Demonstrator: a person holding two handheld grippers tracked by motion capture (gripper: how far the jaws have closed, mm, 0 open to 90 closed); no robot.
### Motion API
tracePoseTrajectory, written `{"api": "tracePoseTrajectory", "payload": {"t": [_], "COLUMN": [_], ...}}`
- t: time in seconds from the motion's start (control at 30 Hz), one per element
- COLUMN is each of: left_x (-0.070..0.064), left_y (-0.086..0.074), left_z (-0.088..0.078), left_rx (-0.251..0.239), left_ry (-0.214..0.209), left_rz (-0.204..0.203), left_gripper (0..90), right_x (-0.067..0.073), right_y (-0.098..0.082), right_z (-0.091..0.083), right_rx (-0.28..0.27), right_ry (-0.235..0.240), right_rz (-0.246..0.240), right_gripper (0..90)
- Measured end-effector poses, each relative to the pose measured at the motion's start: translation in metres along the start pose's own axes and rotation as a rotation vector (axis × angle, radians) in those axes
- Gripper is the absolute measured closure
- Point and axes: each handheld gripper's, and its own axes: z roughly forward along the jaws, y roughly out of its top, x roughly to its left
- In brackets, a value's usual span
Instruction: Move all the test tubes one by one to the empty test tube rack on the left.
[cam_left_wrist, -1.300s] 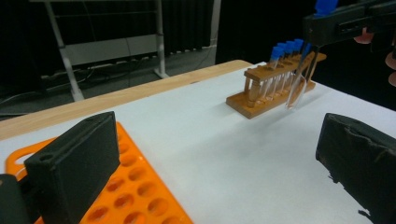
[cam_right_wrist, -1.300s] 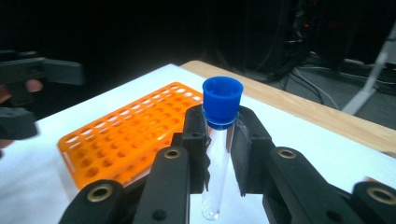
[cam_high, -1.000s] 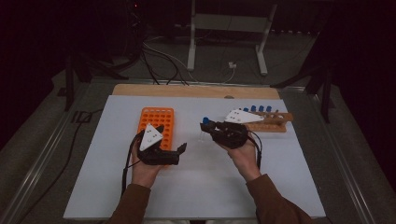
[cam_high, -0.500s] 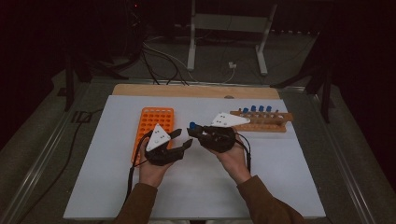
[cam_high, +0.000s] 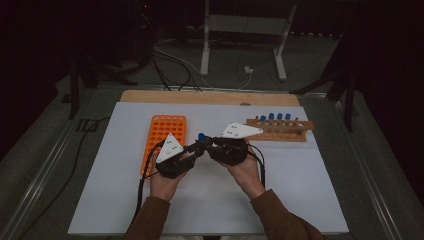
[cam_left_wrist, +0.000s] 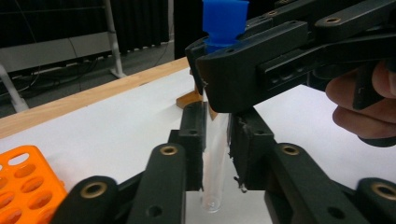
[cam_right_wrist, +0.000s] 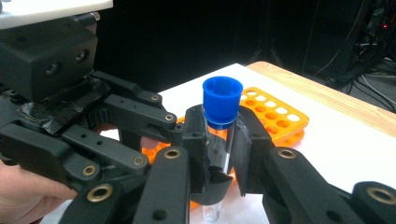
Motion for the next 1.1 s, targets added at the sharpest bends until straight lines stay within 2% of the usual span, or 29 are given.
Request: {"api": "tracePoseTrajectory", "payload": {"t": [0.33, 0.43, 0.53, 0.57, 0.6, 0.67, 0.7, 0.8, 0.93, 1.1], "left_x": [-0.001, 0.002, 0.008, 0.011, 0.012, 0.015, 0.017, 0.021, 0.025, 0.028], "left_y": [0.0, -0.002, -0.008, -0.009, -0.011, -0.014, -0.016, -0.022, -0.03, -0.041], "left_z": [-0.001, -0.004, -0.01, -0.012, -0.014, -0.018, -0.02, -0.027, -0.035, -0.04], "left_rx": [-0.007, -0.01, -0.007, -0.007, -0.007, -0.008, -0.003, 0.001, 0.008, 0.031], "left_ry": [-0.006, -0.002, 0.016, 0.022, 0.026, 0.034, 0.039, 0.054, 0.069, 0.083], "left_rz": [0.004, -0.011, -0.023, -0.028, -0.031, -0.039, -0.036, -0.039, -0.048, -0.054], "left_gripper": [77.9, 78.0, 78.1, 78.1, 78.1, 78.1, 78.1, 78.1, 78.1, 78.1], "right_x": [0.0, -0.003, -0.005, -0.006, -0.006, -0.01, -0.01, -0.015, -0.025, -0.031], "right_y": [-0.001, 0.0, -0.001, -0.002, -0.002, -0.005, -0.005, -0.01, -0.018, -0.024], "right_z": [-0.001, -0.003, -0.007, -0.01, -0.01, -0.014, -0.014, -0.021, -0.035, -0.045], "right_rx": [-0.007, -0.016, -0.018, -0.008, -0.008, -0.007, -0.007, -0.001, 0.004, 0.01], "right_ry": [0.011, 0.025, 0.016, -0.041, -0.041, -0.076, -0.076, -0.111, -0.158, -0.184], "right_rz": [0.004, 0.025, 0.024, 0.008, 0.008, 0.014, 0.014, 0.019, 0.016, 0.016], "right_gripper": [75.4, 54.8, 35.7, 22.5, 22.5, 12.4, 12.4, 3.9, 1.5, 1.3]}}
